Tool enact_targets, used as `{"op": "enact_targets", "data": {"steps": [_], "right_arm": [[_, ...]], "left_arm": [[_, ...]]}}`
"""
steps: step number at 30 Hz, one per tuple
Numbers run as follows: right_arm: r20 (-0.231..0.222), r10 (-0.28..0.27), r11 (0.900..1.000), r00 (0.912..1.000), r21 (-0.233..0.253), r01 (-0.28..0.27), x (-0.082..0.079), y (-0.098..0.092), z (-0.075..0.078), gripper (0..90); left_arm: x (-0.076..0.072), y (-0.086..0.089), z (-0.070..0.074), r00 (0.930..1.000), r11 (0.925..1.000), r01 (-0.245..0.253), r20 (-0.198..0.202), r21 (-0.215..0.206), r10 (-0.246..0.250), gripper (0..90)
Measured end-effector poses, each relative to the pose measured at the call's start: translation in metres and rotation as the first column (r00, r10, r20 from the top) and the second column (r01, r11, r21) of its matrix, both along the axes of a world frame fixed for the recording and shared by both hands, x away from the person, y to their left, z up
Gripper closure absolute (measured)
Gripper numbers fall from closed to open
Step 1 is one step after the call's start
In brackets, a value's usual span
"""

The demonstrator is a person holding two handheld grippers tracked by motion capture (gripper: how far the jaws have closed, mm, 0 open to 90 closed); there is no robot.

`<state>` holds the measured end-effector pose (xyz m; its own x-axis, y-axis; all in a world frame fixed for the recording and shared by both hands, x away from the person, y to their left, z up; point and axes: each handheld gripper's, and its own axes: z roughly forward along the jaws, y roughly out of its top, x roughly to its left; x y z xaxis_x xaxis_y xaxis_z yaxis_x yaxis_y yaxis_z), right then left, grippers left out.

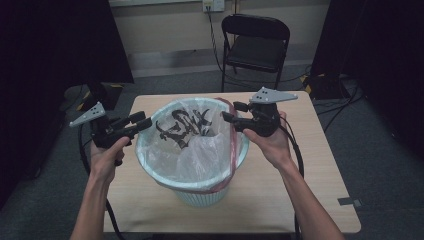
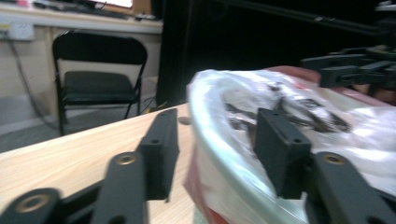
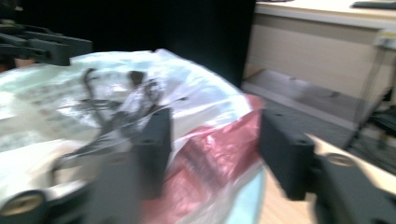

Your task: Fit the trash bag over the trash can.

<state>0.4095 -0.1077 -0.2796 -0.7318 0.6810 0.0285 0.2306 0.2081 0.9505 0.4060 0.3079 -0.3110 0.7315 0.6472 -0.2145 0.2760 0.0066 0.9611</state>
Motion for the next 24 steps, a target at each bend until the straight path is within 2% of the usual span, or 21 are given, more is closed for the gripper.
{"op": "enact_targets", "data": {"steps": [2, 3, 5, 7, 9, 10, 12, 14, 17, 19, 24], "right_arm": [[-0.020, 0.013, 1.000, 0.9997, 0.014, -0.013, 0.001, -0.002, -0.001, 60.7], [-0.009, 0.009, 1.000, 0.9999, 0.015, -0.009, -0.001, -0.005, -0.001, 66.6], [0.005, -0.009, 1.000, 0.9999, -0.013, 0.009, -0.003, -0.006, -0.001, 73.2], [0.009, -0.012, 1.000, 0.9999, -0.022, 0.012, -0.003, -0.008, -0.003, 80.2], [0.014, -0.013, 1.000, 0.9998, 0.006, 0.013, -0.004, -0.013, -0.005, 89.1], [0.017, -0.011, 1.000, 0.9998, 0.024, 0.011, -0.005, -0.016, -0.006, 90.0], [0.034, -0.027, 0.999, 0.9991, 0.029, 0.026, -0.005, -0.020, -0.008, 90.0], [0.030, -0.034, 0.998, 0.9990, 0.050, 0.032, -0.005, -0.025, -0.011, 90.0], [0.048, -0.065, 0.997, 0.9967, 0.050, 0.062, -0.007, -0.029, -0.012, 90.0], [0.039, -0.072, 0.996, 0.9967, 0.047, 0.070, -0.006, -0.033, -0.016, 90.0], [0.009, -0.071, 0.993, 0.9974, 0.091, 0.070, -0.006, -0.041, -0.038, 90.0]], "left_arm": [[0.002, -0.002, -0.001, 0.9999, 0.9999, -0.004, -0.010, 0.012, 0.004, 50.0], [0.002, -0.002, -0.002, 0.9999, 1.0000, 0.005, -0.012, 0.005, -0.005, 50.4], [-0.001, -0.001, -0.002, 0.9998, 0.9999, 0.016, -0.009, -0.005, -0.016, 53.0], [-0.005, -0.001, -0.002, 0.9996, 0.9997, 0.026, -0.006, 0.000, -0.026, 57.3], [-0.011, -0.002, -0.001, 0.9994, 0.9993, 0.035, -0.004, 0.014, -0.035, 57.9], [-0.014, -0.002, -0.001, 0.9996, 0.9995, 0.029, -0.002, 0.014, -0.029, 58.2], [-0.019, 0.000, -0.001, 0.9997, 0.9996, 0.025, -0.003, 0.010, -0.025, 58.1], [-0.024, 0.001, -0.001, 0.9998, 0.9998, 0.021, 0.003, 0.007, -0.021, 58.3], [-0.026, 0.003, -0.002, 0.9998, 0.9998, 0.022, 0.004, 0.002, -0.022, 58.6], [-0.026, 0.003, -0.002, 0.9997, 0.9997, 0.023, 0.005, -0.001, -0.023, 58.7], [-0.027, 0.004, -0.004, 0.9998, 0.9995, 0.019, 0.003, -0.024, -0.019, 58.6]]}}
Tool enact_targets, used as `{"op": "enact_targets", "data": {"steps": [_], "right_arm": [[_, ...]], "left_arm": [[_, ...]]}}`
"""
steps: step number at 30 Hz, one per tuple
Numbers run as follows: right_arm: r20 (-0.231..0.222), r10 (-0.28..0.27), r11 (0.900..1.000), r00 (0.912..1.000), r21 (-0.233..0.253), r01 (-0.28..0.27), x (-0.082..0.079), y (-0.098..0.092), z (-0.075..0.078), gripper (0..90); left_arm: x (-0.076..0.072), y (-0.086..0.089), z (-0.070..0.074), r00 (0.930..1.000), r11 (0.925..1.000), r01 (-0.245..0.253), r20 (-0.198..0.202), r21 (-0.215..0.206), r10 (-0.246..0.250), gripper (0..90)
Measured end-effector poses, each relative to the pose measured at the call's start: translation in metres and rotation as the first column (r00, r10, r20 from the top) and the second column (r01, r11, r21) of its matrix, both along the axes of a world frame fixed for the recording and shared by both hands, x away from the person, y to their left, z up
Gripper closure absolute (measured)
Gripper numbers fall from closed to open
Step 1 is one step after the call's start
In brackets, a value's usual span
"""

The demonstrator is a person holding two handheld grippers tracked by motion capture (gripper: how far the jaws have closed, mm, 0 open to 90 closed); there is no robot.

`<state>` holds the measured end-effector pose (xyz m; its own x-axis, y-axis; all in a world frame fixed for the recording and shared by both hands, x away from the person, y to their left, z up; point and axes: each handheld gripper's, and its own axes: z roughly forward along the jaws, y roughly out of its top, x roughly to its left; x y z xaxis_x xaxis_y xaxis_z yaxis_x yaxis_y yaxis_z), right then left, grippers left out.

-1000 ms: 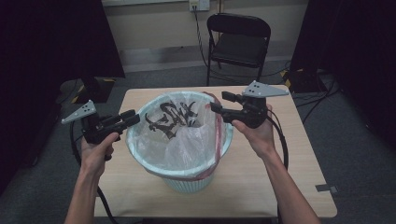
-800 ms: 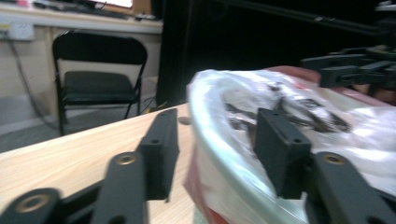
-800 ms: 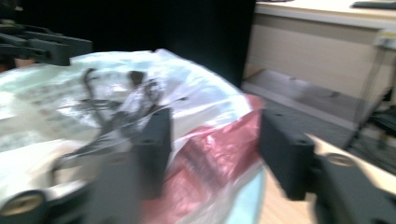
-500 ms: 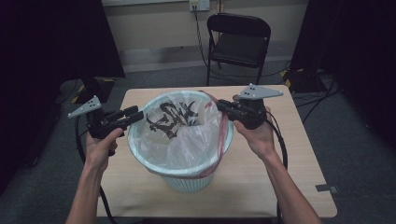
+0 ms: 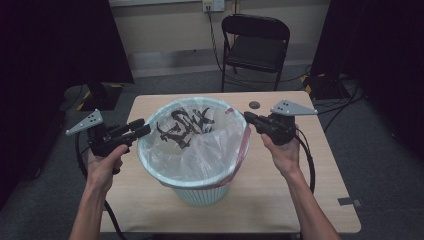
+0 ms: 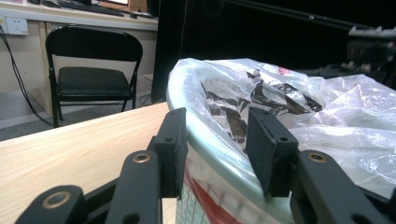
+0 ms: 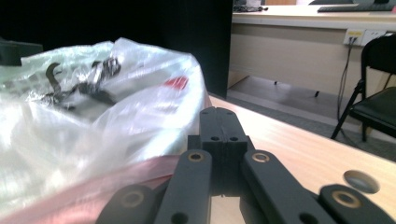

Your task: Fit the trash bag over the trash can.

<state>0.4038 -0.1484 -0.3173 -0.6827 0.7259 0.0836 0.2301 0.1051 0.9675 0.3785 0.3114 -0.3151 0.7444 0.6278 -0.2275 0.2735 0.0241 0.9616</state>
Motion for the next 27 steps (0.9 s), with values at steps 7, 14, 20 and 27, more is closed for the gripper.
{"op": "enact_targets", "data": {"steps": [7, 14, 20, 27], "right_arm": [[-0.024, 0.035, 0.999, 0.9991, -0.013, -0.036, 0.005, 0.003, -0.028, 90.0], [-0.060, 0.055, 0.998, 0.9967, -0.006, -0.055, 0.015, 0.006, -0.052, 90.0], [-0.072, 0.064, 0.998, 0.9953, -0.018, -0.066, 0.017, 0.011, -0.069, 90.0], [-0.048, -0.010, 1.000, 0.9988, 0.024, 0.011, 0.020, -0.006, -0.051, 61.3]], "left_arm": [[0.003, -0.001, 0.001, 0.9999, 1.0000, 0.009, -0.010, 0.004, -0.009, 57.6], [0.014, -0.006, 0.003, 0.9996, 0.9998, 0.019, -0.021, -0.005, -0.020, 49.4], [0.019, -0.012, 0.004, 0.9994, 0.9996, 0.028, -0.020, 0.009, -0.027, 52.7], [0.025, -0.009, 0.002, 0.9987, 0.9993, 0.038, -0.034, 0.004, -0.038, 59.1]]}}
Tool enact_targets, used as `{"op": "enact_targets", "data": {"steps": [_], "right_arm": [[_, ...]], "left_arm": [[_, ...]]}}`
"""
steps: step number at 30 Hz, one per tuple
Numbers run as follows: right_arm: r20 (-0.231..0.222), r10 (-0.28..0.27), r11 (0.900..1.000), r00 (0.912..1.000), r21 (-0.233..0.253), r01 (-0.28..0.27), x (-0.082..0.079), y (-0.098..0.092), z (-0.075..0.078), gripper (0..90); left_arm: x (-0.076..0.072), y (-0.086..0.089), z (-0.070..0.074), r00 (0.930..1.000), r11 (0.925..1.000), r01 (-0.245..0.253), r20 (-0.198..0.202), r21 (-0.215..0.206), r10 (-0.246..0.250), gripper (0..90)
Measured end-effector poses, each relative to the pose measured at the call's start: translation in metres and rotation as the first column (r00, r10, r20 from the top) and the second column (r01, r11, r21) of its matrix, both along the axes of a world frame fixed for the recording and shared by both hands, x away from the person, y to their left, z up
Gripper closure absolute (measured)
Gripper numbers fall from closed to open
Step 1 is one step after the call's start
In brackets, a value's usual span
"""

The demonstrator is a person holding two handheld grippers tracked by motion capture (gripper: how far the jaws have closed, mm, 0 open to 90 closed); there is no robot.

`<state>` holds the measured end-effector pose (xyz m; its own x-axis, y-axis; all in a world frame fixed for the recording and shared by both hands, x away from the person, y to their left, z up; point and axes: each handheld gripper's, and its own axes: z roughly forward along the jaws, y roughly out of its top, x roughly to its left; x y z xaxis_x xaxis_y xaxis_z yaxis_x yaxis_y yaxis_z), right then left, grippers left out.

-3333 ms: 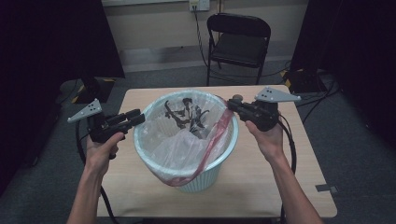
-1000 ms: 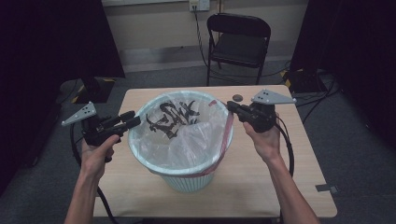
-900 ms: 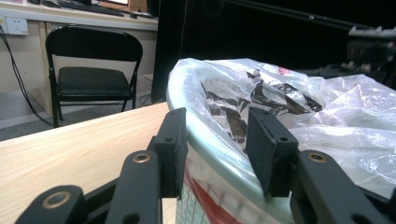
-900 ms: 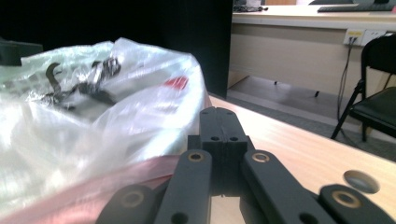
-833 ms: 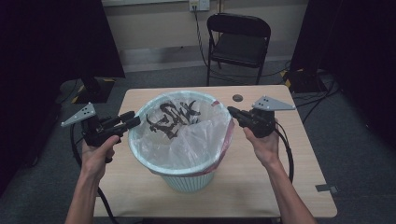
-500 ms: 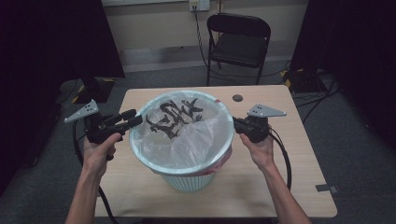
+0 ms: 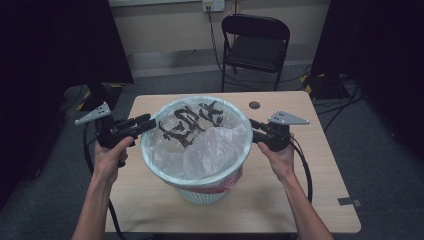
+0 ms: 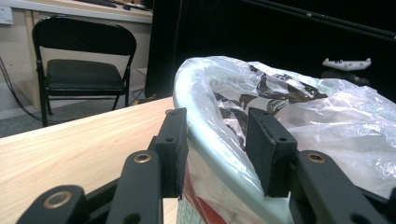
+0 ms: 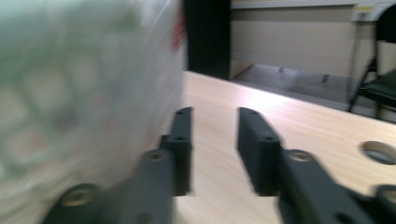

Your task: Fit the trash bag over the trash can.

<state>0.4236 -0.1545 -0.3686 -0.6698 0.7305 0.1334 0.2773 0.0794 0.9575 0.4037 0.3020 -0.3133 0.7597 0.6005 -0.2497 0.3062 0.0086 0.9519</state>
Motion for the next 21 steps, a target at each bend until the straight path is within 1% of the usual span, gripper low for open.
{"op": "enact_targets", "data": {"steps": [3, 5, 6, 8, 10, 11, 12, 13, 15, 17, 19, 20, 21], "right_arm": [[0.021, -0.040, 0.999, 0.9990, 0.002, 0.040, -0.001, -0.006, 0.012, 52.4], [0.025, -0.068, 0.998, 0.9974, -0.005, 0.068, -0.001, -0.009, 0.021, 45.8], [0.023, -0.076, 0.997, 0.9968, -0.004, 0.076, 0.000, -0.011, 0.026, 44.5], [0.021, -0.065, 0.998, 0.9976, -0.010, 0.066, 0.002, -0.013, 0.033, 40.7], [0.035, -0.072, 0.997, 0.9968, -0.006, 0.073, 0.003, -0.014, 0.040, 38.9], [0.039, -0.073, 0.997, 0.9965, -0.016, 0.074, 0.003, -0.014, 0.044, 38.5], [0.048, -0.088, 0.996, 0.9950, -0.029, 0.089, 0.003, -0.013, 0.049, 37.3], [0.051, -0.086, 0.996, 0.9950, -0.028, 0.088, 0.003, -0.013, 0.052, 36.6], [0.041, -0.109, 0.993, 0.9932, -0.047, 0.111, 0.003, -0.014, 0.061, 35.0], [0.046, -0.092, 0.995, 0.9947, -0.037, 0.093, 0.004, -0.014, 0.070, 36.3], [0.057, -0.069, 0.997, 0.9960, -0.040, 0.072, 0.003, -0.010, 0.080, 37.2], [0.060, -0.055, 0.998, 0.9967, -0.034, 0.057, 0.002, -0.009, 0.084, 37.6], [0.066, -0.023, 0.999, 0.9975, -0.028, 0.025, 0.000, -0.005, 0.090, 39.0]], "left_arm": [[0.003, -0.001, -0.001, 0.9999, 0.9999, 0.013, -0.004, -0.007, -0.013, 59.1], [0.004, -0.003, -0.001, 0.9999, 0.9999, 0.015, -0.001, -0.006, -0.015, 59.0], [0.004, -0.005, -0.001, 0.9997, 0.9997, 0.023, -0.004, -0.006, -0.023, 58.7], [0.005, -0.008, -0.001, 0.9988, 0.9989, 0.047, -0.009, -0.008, -0.047, 57.1], [0.005, -0.012, -0.001, 0.9981, 0.9982, 0.060, -0.013, 0.004, -0.060, 54.5], [0.005, -0.014, -0.001, 0.9982, 0.9982, 0.059, -0.009, 0.009, -0.059, 52.9], [0.005, -0.015, -0.001, 0.9985, 0.9985, 0.055, -0.008, 0.009, -0.055, 53.4], [0.005, -0.016, -0.001, 0.9983, 0.9983, 0.058, -0.009, 0.007, -0.058, 53.1], [0.005, -0.016, -0.001, 0.9982, 0.9984, 0.057, -0.019, -0.009, -0.057, 50.6], [0.006, -0.015, 0.000, 0.9982, 0.9982, 0.056, -0.022, -0.018, -0.057, 48.5], [0.004, -0.014, 0.002, 0.9990, 0.9991, 0.040, -0.017, -0.011, -0.041, 46.5], [0.003, -0.014, 0.003, 0.9989, 0.9989, 0.044, -0.012, -0.018, -0.044, 46.5], [0.002, -0.014, 0.005, 0.9988, 0.9987, 0.048, -0.009, -0.013, -0.049, 46.7]]}}
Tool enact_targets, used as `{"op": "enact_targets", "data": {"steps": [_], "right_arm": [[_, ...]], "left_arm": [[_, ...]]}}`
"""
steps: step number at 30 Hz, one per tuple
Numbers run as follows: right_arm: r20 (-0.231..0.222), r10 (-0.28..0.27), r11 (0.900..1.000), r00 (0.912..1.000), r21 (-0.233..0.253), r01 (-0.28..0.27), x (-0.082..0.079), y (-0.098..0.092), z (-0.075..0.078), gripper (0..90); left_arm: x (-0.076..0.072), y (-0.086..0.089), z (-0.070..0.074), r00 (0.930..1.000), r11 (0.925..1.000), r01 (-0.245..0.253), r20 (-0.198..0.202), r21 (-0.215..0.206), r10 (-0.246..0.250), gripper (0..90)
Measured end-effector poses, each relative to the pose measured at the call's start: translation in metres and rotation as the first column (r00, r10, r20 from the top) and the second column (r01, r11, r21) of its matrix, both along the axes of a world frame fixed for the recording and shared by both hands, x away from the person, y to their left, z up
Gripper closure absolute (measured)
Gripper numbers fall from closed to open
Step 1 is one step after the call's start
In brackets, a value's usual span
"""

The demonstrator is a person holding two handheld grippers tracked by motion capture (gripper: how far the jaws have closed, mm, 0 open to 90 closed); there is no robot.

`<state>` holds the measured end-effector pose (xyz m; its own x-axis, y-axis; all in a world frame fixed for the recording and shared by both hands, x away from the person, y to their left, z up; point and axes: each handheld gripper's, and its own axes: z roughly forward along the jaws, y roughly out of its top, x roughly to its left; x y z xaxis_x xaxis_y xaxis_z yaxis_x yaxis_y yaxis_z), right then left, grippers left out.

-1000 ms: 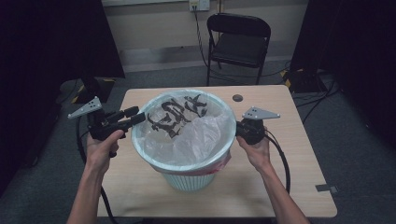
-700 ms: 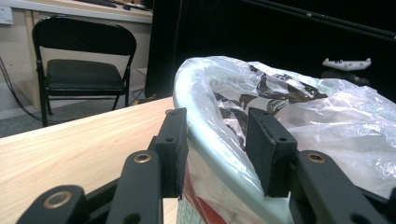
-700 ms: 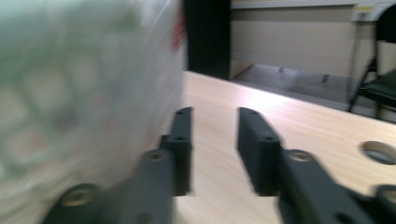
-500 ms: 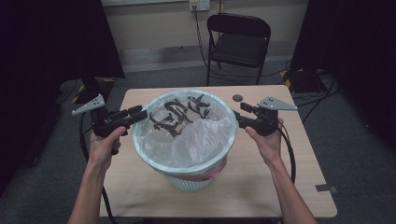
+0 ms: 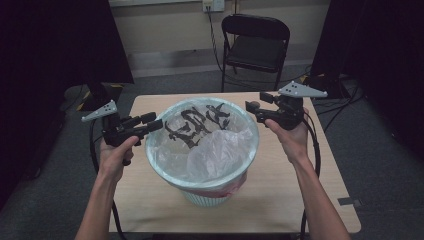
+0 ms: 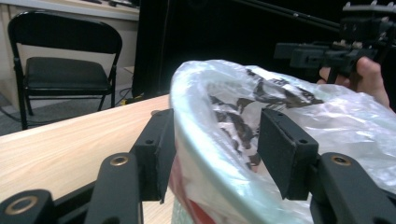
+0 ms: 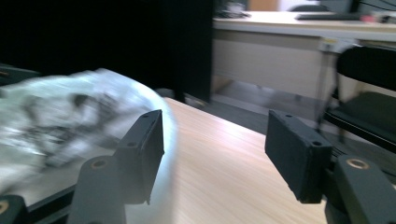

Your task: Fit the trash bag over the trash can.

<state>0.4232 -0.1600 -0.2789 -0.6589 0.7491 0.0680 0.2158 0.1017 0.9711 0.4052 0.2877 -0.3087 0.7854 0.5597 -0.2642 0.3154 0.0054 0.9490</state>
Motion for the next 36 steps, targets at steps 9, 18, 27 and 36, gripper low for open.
{"op": "enact_targets", "data": {"steps": [9, 18, 27, 36], "right_arm": [[0.016, 0.208, 0.977, 0.9779, -0.054, -0.207, -0.009, 0.043, 0.035, 51.5], [-0.058, 0.325, 0.937, 0.9440, -0.119, -0.330, 0.007, 0.093, 0.049, 58.1], [-0.266, 0.437, 0.858, 0.8593, -0.165, -0.487, 0.032, 0.129, 0.038, 57.1], [-0.446, 0.436, 0.808, 0.7814, -0.188, -0.558, 0.049, 0.160, 0.011, 48.4]], "left_arm": [[0.006, -0.005, 0.000, 0.9997, 0.9988, -0.009, -0.022, 0.049, 0.010, 57.8], [0.009, -0.014, 0.000, 0.9996, 0.9984, 0.021, -0.018, 0.053, -0.020, 57.7], [0.018, -0.018, 0.002, 0.9992, 0.9987, 0.029, -0.028, 0.043, -0.028, 57.1], [0.021, -0.019, 0.001, 0.9989, 0.9982, 0.036, -0.031, 0.047, -0.035, 55.5]]}}
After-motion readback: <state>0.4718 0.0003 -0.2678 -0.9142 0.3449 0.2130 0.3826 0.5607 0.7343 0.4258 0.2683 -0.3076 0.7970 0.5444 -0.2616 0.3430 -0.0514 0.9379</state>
